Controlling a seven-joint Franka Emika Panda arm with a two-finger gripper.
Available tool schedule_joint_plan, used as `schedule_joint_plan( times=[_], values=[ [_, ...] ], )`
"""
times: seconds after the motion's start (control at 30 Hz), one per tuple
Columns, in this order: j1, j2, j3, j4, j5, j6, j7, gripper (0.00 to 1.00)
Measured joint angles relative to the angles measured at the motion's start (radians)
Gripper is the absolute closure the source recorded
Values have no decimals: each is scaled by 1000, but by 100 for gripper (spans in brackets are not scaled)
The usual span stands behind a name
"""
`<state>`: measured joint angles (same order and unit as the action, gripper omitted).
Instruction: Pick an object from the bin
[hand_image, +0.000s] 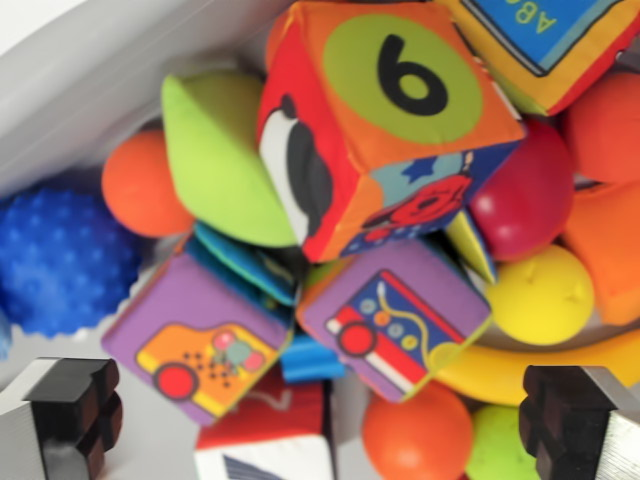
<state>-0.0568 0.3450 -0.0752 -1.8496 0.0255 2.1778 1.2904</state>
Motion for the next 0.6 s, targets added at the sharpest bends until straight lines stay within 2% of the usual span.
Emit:
schedule_joint_plan(
  times=[0.33,0.6],
  values=[
    [-2,84,-36,59,28,32,151,0],
    [-3,130,-36,45,35,91,158,0]
  ],
)
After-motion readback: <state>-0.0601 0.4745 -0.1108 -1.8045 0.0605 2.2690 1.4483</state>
